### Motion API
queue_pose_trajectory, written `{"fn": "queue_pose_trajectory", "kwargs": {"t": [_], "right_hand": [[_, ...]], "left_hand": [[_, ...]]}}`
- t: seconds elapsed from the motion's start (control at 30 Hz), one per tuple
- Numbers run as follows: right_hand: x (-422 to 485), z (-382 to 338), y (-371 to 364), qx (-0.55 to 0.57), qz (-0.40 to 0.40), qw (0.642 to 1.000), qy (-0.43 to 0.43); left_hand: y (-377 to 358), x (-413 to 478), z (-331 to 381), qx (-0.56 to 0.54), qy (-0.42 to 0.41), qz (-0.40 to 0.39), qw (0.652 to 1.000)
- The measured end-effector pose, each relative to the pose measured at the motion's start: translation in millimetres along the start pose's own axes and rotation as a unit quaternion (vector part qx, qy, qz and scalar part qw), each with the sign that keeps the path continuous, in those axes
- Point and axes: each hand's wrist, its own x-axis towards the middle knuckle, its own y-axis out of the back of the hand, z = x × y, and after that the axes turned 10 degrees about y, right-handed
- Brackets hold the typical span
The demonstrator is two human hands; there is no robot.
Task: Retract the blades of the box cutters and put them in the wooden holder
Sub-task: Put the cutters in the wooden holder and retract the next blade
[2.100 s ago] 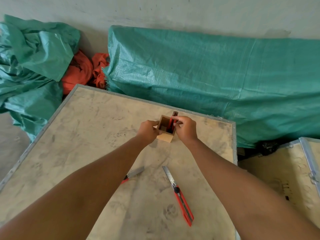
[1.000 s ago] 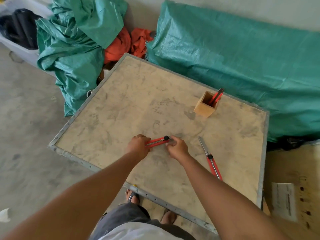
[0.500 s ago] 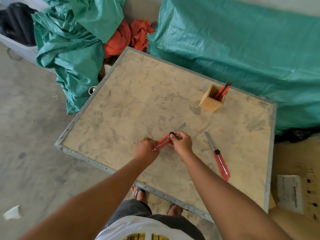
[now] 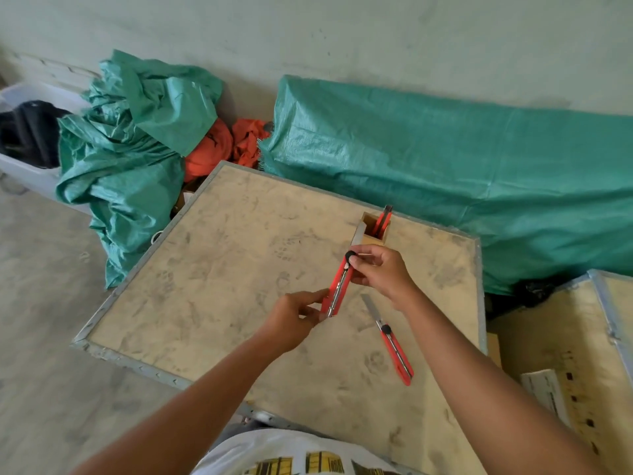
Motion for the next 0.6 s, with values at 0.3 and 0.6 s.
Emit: {"fn": "queue_pose_trajectory", "kwargs": {"t": [0.3, 0.6], "right_hand": [[-38, -43, 49, -0.038, -0.073, 0.994, 0.075], [-79, -45, 68, -0.154, -0.147, 0.966, 0.147]], "left_hand": [[-36, -36, 48, -0.198, -0.075, 0.034, 0.977], [-59, -58, 76, -0.265, -0.067, 0.042, 0.961]]}}
